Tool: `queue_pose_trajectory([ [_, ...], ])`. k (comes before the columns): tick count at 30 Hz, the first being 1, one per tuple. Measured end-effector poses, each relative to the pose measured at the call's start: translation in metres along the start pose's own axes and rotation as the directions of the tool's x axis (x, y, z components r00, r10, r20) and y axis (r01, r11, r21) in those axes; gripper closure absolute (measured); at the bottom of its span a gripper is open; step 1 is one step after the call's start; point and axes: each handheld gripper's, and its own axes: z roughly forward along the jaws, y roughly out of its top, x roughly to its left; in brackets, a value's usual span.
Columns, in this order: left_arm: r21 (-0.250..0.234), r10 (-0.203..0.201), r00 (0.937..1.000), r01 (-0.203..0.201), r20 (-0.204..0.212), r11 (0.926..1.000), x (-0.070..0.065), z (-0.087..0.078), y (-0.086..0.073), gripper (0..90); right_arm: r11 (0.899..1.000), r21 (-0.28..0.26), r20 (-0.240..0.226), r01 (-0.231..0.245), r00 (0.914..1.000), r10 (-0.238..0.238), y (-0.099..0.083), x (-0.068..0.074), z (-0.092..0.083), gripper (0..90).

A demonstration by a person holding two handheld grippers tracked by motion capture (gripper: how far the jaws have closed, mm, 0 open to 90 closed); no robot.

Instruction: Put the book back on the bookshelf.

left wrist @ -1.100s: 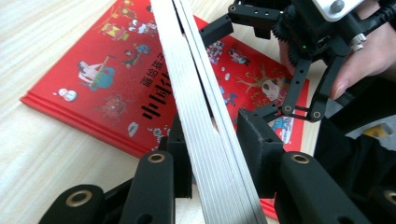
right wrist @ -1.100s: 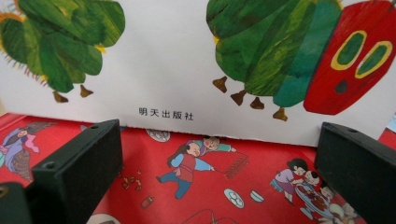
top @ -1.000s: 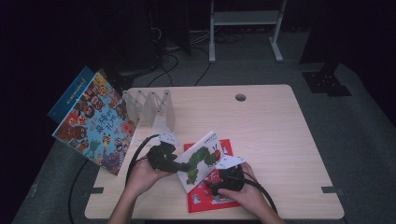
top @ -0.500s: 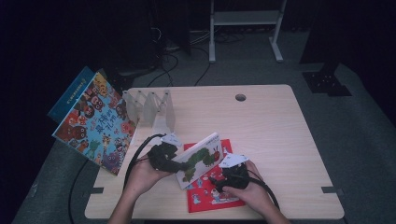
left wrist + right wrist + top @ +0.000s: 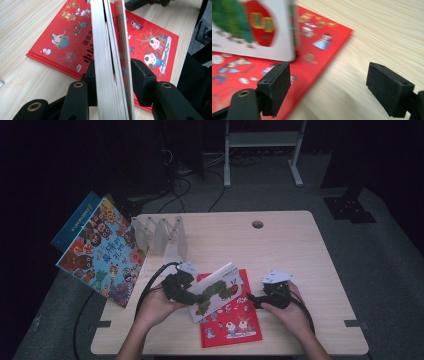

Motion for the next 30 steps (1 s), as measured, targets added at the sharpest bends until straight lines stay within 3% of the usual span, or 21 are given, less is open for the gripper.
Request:
queue_pose_trajectory([
  [6, 0.011, -0.004, 1.0000, 0.004, 0.002, 0.9999, 0.001, 0.003, 0.004, 66.4, 0.998, 0.017, 0.041, -0.055, 0.9977, 0.054, -0.008, -0.025, -0.001, 19.1],
  [8, 0.016, -0.009, 0.9999, 0.009, 0.006, 0.9998, 0.001, 0.002, 0.005, 68.3, 0.998, 0.041, 0.067, -0.055, 0.9964, 0.052, -0.009, -0.033, -0.002, 18.5],
  [15, 0.015, -0.013, 0.9999, 0.013, -0.002, 0.9998, 0.000, 0.002, 0.005, 72.5, 0.991, 0.055, 0.121, -0.122, 0.9860, 0.115, -0.015, -0.054, -0.006, 19.0],
  [23, 0.013, -0.031, 0.9995, 0.031, -0.003, 0.9994, 0.004, 0.000, 0.004, 75.4, 0.979, 0.074, 0.178, -0.188, 0.9689, 0.172, -0.021, -0.071, -0.006, 19.4],
  [30, -0.002, -0.018, 0.9998, 0.018, -0.008, 0.9998, 0.003, -0.002, 0.004, 75.5, 0.978, 0.068, 0.202, -0.199, 0.9625, 0.182, -0.024, -0.076, -0.007, 16.8],
])
